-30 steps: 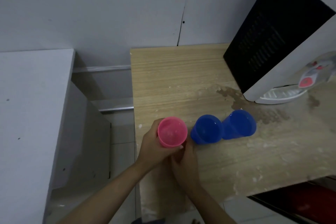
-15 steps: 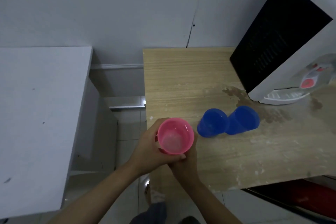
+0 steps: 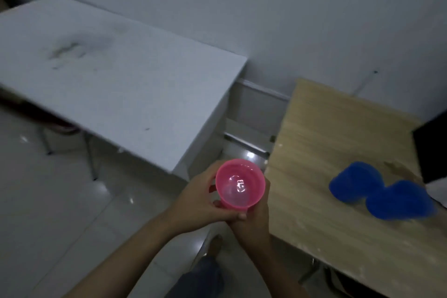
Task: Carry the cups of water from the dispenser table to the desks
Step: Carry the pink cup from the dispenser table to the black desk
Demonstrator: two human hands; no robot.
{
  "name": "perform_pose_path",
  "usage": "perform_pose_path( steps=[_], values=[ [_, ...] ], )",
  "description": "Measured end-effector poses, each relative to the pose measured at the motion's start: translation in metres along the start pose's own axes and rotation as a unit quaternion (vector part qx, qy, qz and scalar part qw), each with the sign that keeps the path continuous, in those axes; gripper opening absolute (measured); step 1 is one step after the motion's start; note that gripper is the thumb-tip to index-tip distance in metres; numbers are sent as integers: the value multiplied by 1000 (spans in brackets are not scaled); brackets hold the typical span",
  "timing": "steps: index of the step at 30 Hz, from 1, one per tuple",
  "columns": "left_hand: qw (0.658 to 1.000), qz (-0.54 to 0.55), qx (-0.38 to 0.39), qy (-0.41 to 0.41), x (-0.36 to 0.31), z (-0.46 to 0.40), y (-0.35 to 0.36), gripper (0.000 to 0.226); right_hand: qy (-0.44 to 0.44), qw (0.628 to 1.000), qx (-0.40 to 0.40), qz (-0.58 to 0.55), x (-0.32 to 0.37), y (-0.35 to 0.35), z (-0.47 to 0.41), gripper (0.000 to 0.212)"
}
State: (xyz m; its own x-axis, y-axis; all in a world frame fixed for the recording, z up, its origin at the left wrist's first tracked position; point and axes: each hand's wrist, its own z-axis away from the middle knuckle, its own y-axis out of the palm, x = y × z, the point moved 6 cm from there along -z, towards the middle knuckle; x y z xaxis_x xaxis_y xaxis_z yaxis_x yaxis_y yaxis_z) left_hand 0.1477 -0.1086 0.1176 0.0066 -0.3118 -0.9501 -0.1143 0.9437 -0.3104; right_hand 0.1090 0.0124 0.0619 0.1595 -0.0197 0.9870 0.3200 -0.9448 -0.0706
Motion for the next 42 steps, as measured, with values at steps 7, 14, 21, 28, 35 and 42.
perform_pose_path(
  steps=[7, 14, 21, 28, 35, 42],
  values=[
    [984, -2, -171, -49, 5, 123, -95, 84, 25, 974, 223, 5, 33, 120, 44, 92],
    [935, -24, -347, -74, 18, 242, -209, 81, -35, 916, 400, -23, 82, 274, 80, 81],
    [895, -42, -432, -107, 50, 348, -349, 75, -38, 860, 508, -42, 112, 454, 129, 77],
    [870, -37, -477, -121, 81, 420, -491, 75, -44, 819, 570, -43, 148, 624, 157, 77],
    [846, -47, -513, -135, 143, 454, -626, 73, -53, 786, 616, -25, 137, 792, 156, 88],
    [816, -51, -554, -157, 199, 457, -794, 78, -80, 763, 641, -10, 134, 981, 116, 80]
  ],
)
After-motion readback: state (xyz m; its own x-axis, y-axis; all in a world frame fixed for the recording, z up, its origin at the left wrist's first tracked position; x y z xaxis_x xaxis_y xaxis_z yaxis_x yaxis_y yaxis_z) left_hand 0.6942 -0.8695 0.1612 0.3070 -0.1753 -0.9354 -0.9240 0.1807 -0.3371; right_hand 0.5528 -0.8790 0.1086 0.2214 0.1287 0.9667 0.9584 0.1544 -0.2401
